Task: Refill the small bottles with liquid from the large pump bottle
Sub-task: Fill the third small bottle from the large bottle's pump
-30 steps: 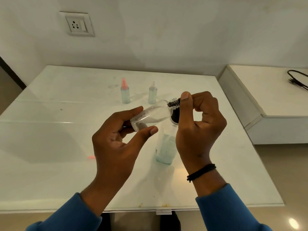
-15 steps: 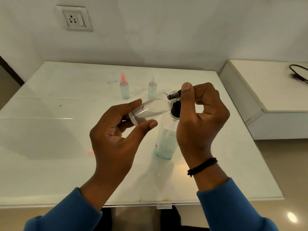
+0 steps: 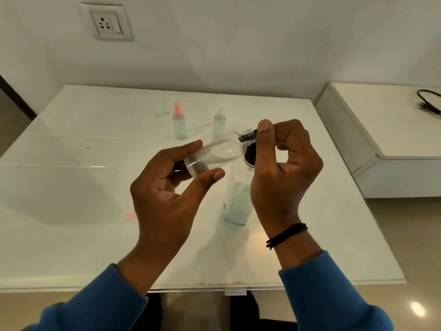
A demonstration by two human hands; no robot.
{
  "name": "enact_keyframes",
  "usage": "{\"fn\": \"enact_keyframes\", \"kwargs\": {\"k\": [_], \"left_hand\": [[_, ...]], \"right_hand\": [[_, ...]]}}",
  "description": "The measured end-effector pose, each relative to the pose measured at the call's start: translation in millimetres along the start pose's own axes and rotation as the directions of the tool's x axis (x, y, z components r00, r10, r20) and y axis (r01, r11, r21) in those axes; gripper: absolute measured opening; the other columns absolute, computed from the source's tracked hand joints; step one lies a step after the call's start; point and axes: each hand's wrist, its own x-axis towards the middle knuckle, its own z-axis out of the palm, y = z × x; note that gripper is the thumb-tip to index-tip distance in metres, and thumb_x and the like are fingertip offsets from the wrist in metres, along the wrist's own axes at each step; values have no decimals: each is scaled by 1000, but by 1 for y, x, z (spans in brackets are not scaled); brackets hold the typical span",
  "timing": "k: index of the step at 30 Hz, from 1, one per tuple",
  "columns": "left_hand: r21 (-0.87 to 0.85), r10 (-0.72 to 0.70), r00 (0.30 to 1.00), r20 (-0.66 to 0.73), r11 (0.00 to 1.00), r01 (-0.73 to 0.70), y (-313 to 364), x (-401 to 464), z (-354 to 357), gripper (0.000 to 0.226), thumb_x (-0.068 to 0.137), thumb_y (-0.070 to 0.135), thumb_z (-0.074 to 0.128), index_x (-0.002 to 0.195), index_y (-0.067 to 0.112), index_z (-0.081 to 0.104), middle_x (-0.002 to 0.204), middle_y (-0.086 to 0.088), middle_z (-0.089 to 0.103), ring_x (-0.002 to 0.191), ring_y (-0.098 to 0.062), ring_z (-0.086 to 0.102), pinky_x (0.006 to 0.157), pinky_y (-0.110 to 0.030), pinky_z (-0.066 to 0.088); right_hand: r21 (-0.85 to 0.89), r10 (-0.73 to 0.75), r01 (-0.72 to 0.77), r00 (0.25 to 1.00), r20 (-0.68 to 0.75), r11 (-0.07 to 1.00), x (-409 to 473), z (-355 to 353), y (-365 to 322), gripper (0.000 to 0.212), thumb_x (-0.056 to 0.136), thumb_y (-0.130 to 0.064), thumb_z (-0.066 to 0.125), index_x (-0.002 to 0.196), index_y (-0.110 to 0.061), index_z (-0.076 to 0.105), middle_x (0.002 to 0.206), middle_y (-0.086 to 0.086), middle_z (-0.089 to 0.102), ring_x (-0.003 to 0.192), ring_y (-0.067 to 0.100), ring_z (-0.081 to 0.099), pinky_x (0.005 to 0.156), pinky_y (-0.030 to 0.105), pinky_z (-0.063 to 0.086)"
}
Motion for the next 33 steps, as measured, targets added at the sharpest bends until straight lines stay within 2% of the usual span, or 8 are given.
{"fn": "enact_keyframes", "kwargs": {"k": [3, 8, 13, 19, 22, 25, 31, 33], "left_hand": [[0, 1, 1000, -6, 1000, -1, -1, 0, -1, 45, 79, 20, 84, 119, 12, 67, 115, 4, 71, 107, -10, 71, 88, -20, 58], [4, 30, 999, 13, 1000, -30, -1, 0, -1, 45, 79, 19, 84, 120, 9, 67, 114, 3, 71, 107, -12, 71, 87, -20, 58], [-21, 15, 1000, 5, 1000, -15, 0, -1, -1, 45, 78, 20, 84, 119, 10, 68, 113, 3, 71, 106, -12, 71, 87, -21, 58], [-14, 15, 1000, 17, 1000, -15, 0, -1, 0, 44, 79, 21, 84, 119, 10, 67, 114, 6, 70, 107, -10, 71, 87, -20, 58], [-11, 11, 1000, 14, 1000, -11, 1, -1, 0, 44, 79, 25, 82, 119, 12, 67, 114, 10, 69, 107, -3, 69, 87, -16, 56], [-17, 8, 1000, 12, 1000, -8, 1, -1, -1, 44, 79, 24, 82, 119, 14, 67, 115, 8, 69, 107, -7, 70, 87, -18, 57], [-7, 29, 999, 23, 1000, -29, 2, -1, -1, 44, 79, 24, 81, 119, 11, 67, 114, 8, 69, 107, -4, 69, 87, -17, 57], [-10, 29, 999, 22, 1000, -29, 0, -1, -1, 44, 79, 23, 81, 119, 12, 66, 114, 8, 69, 107, -5, 70, 88, -17, 57]], "right_hand": [[-9, -20, 20, 1000, -8, 1000, 3, 0, -4, 25, 98, -18, 59, 74, -15, 55, 69, -2, 55, 67, 24, 49, 63, 26, 39], [-13, -28, 28, 999, -22, 1000, 2, -1, 1, 29, 98, -15, 60, 71, -5, 58, 69, -3, 53, 67, 25, 49, 63, 29, 40], [-1, -20, 20, 1000, -15, 1000, 2, -1, -1, 27, 98, -16, 59, 72, -8, 58, 69, -4, 53, 67, 23, 48, 64, 25, 39], [6, -22, 22, 1000, -20, 1000, 1, -1, 2, 29, 98, -14, 60, 71, -3, 59, 69, 0, 54, 67, 30, 51, 62, 35, 42], [8, -21, 21, 1000, -20, 1000, 1, 0, 1, 28, 98, -14, 59, 72, -5, 59, 69, -2, 54, 67, 26, 49, 63, 30, 41], [5, -30, 30, 999, -30, 1000, 3, -1, -3, 27, 97, -16, 60, 72, -9, 59, 69, -4, 54, 68, 23, 48, 64, 26, 38], [22, -20, 20, 999, -43, 1000, -2, 1, 2, 28, 98, -13, 60, 71, -4, 59, 69, 1, 55, 66, 26, 49, 62, 35, 41], [27, -12, 13, 999, -39, 1000, -1, 2, 2, 29, 97, -14, 60, 70, -4, 58, 68, 0, 54, 67, 26, 48, 62, 33, 41]]}}
